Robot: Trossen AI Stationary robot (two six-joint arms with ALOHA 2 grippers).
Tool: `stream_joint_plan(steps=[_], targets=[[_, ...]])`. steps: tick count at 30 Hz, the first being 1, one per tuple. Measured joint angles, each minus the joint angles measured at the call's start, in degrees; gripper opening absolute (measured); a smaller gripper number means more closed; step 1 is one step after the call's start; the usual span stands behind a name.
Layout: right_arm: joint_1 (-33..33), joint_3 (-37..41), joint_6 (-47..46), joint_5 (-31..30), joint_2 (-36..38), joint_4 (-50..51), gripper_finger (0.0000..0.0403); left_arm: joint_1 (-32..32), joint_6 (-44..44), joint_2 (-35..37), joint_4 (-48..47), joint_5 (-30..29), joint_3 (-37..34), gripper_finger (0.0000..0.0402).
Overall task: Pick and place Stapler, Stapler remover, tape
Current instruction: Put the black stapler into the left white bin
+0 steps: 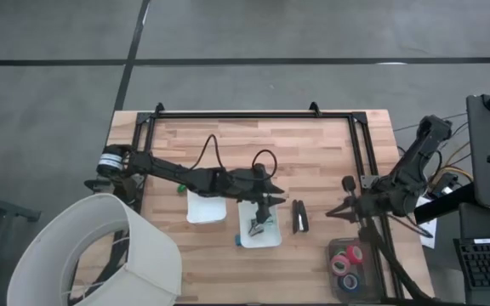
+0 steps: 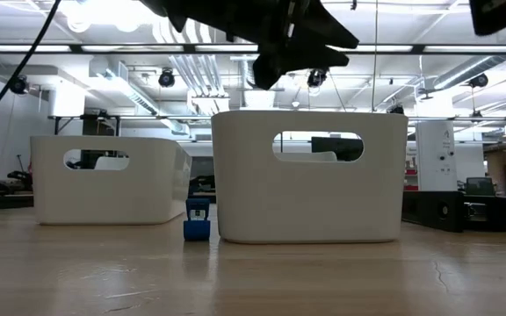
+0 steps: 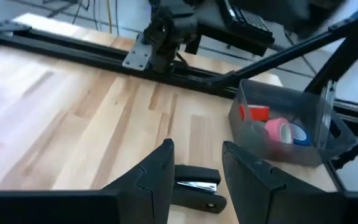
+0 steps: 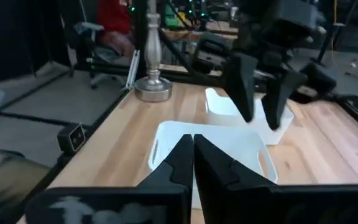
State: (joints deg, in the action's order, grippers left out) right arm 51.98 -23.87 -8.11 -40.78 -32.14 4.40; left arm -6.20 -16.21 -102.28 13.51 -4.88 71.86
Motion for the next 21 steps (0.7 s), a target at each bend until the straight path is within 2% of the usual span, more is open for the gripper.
stream_joint_plan(steps=[4, 9, 13, 17, 21], targets=[[0.4, 3.8, 2.8, 2.6, 8.6, -0.1, 0.0008, 0.1, 4.7, 0.0, 0.0, 5.9, 0.1, 0.0138], [0.3, 8.5, 6.1, 11.1, 21.4, -0.2, 0.0008, 0.6, 9.1, -0.7, -2.9, 6.6, 1.1, 0.0138], [0.3, 11.9, 9.7, 13.9, 31.0, 0.1, 0.0008, 1.1, 15.1, -2.0, -5.2, 7.9, 2.9, 0.0138], [0.3, 13.0, 11.1, 11.1, 30.9, 0.1, 0.0008, 1.4, 19.1, -3.4, -7.4, 10.1, 5.7, 0.0138], [0.3, 13.1, 10.2, 4.2, 29.1, 1.1, 0.0008, 1.6, 22.7, -5.5, -12.9, 11.5, 9.7, 0.0138]])
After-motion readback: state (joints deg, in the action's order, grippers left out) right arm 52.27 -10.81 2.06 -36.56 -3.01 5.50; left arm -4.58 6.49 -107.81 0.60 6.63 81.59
